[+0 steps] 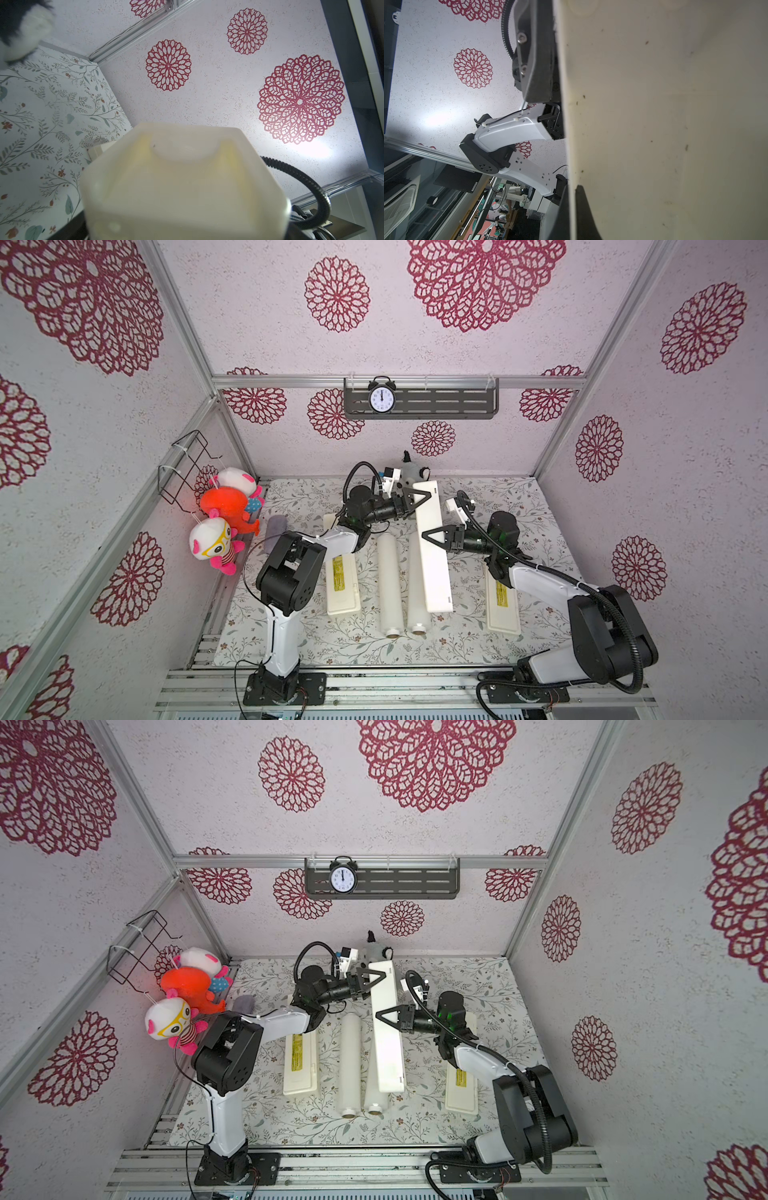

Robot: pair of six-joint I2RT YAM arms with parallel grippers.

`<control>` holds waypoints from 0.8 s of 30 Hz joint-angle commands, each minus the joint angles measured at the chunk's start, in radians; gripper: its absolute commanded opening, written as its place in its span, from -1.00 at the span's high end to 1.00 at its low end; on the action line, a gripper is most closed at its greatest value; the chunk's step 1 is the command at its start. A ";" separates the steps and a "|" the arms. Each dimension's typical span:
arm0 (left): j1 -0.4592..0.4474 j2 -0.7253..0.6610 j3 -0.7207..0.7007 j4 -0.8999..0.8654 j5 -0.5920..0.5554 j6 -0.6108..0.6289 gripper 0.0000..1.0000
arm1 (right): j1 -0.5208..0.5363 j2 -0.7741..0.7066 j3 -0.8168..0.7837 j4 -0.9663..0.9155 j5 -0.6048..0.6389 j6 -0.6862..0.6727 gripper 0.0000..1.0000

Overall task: Put plastic wrap rolls into dispensers
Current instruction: Place the plastic wrap cutting box at the center of the board.

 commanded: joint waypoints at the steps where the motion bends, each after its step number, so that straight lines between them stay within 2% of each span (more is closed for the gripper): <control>1: 0.013 -0.017 -0.024 0.184 0.012 -0.070 -0.95 | -0.062 -0.038 -0.023 0.054 0.064 0.076 1.00; 4: 0.027 -0.016 -0.036 0.232 0.007 -0.108 -0.95 | -0.100 -0.051 -0.051 0.125 0.054 0.129 1.00; 6: 0.036 -0.013 -0.042 0.234 0.002 -0.115 -0.95 | -0.114 -0.066 -0.052 0.087 0.057 0.113 1.00; 10: 0.045 -0.046 -0.066 0.137 -0.020 -0.048 -0.95 | -0.116 -0.118 0.007 -0.274 0.142 -0.119 1.00; 12: 0.048 -0.058 -0.081 0.064 -0.040 -0.006 -0.96 | -0.115 -0.137 0.058 -0.527 0.245 -0.268 1.00; 15: 0.054 -0.108 -0.095 -0.036 -0.058 0.044 -0.95 | -0.109 -0.136 0.115 -0.776 0.416 -0.410 1.00; 20: 0.042 -0.169 -0.099 -0.278 -0.093 0.187 -0.95 | -0.047 -0.073 0.200 -1.021 0.673 -0.546 1.00; 24: 0.033 -0.216 -0.080 -0.562 -0.165 0.322 -0.96 | 0.007 0.011 0.237 -1.106 0.815 -0.595 1.00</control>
